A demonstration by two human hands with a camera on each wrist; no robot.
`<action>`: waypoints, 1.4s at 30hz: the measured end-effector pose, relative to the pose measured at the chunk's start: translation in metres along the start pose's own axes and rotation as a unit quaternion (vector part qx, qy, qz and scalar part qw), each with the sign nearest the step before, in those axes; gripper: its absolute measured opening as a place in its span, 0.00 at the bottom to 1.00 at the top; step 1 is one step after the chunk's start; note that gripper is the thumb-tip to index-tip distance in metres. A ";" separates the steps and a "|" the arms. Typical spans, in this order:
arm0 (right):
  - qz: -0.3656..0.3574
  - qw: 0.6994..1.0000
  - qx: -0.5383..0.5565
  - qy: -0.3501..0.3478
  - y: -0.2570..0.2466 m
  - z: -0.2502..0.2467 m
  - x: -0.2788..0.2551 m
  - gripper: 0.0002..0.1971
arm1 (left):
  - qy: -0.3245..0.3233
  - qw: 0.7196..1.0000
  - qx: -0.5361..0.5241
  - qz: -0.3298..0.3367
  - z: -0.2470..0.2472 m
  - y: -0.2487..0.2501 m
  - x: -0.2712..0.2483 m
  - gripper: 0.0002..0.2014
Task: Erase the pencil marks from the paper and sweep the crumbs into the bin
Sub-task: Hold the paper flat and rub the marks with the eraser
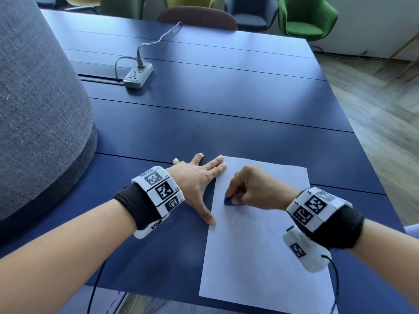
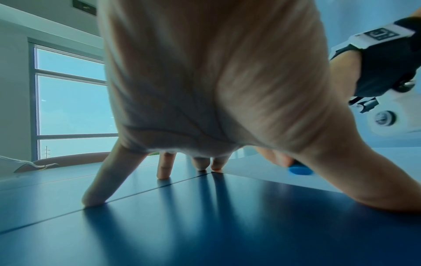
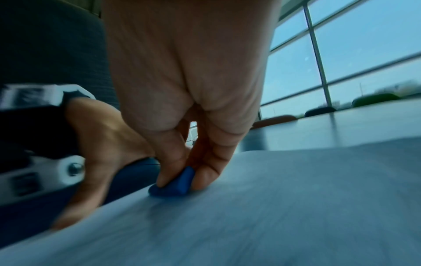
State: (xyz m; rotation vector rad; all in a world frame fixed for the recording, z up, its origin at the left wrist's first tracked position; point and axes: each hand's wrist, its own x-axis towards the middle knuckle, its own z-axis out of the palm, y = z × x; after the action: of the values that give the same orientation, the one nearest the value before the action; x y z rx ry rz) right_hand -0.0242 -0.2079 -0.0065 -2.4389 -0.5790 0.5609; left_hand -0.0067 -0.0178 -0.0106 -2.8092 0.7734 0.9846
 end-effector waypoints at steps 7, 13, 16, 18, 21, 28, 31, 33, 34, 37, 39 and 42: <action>0.034 0.998 0.014 0.058 0.005 -0.001 0.006 0.08 | 0.006 1.000 0.003 0.000 -0.001 0.000 0.000 0.71; 0.079 0.985 0.025 0.152 0.017 -0.021 0.030 0.05 | 0.014 1.000 -0.003 0.005 0.001 -0.002 0.001 0.71; 0.067 0.987 0.027 0.143 0.014 -0.014 0.022 0.06 | 0.015 1.000 0.000 0.004 0.001 -0.001 0.001 0.71; 0.046 0.995 0.018 0.082 0.006 -0.004 0.010 0.07 | 0.014 1.000 0.003 0.004 0.000 -0.001 0.001 0.71; 0.023 0.999 -0.006 0.039 -0.001 -0.004 0.010 0.05 | 0.011 1.000 0.002 0.004 0.000 -0.002 0.001 0.71; 0.029 0.995 0.022 0.097 0.002 0.003 0.012 0.07 | 0.015 1.000 0.001 0.004 0.000 -0.001 0.000 0.71; 0.011 0.999 0.021 0.030 -0.006 0.008 0.006 0.07 | 0.013 1.000 0.005 0.003 0.000 -0.001 0.000 0.71; 0.027 0.997 0.019 0.073 -0.001 0.000 0.013 0.06 | 0.013 1.000 0.004 0.000 0.000 -0.001 0.000 0.71; 0.035 0.995 0.020 0.095 0.001 -0.003 0.014 0.06 | 0.013 1.000 0.003 -0.001 0.000 0.000 0.000 0.71; 0.024 0.996 0.028 0.078 -0.003 0.005 0.004 0.08 | 0.013 1.000 0.006 -0.003 0.000 0.001 0.000 0.71; 0.001 1.000 0.018 0.016 -0.011 0.014 -0.009 0.09 | 0.013 1.000 0.009 -0.004 0.000 0.001 -0.001 0.71; 0.013 0.999 0.015 0.034 -0.008 0.007 -0.004 0.08 | 0.010 1.000 0.010 -0.005 0.000 0.001 0.000 0.71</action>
State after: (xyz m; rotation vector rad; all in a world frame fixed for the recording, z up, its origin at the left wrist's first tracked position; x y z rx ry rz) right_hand -0.0337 -0.2010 -0.0059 -2.4298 -0.5092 0.4910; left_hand -0.0073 -0.0185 -0.0105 -2.8079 0.7675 0.9427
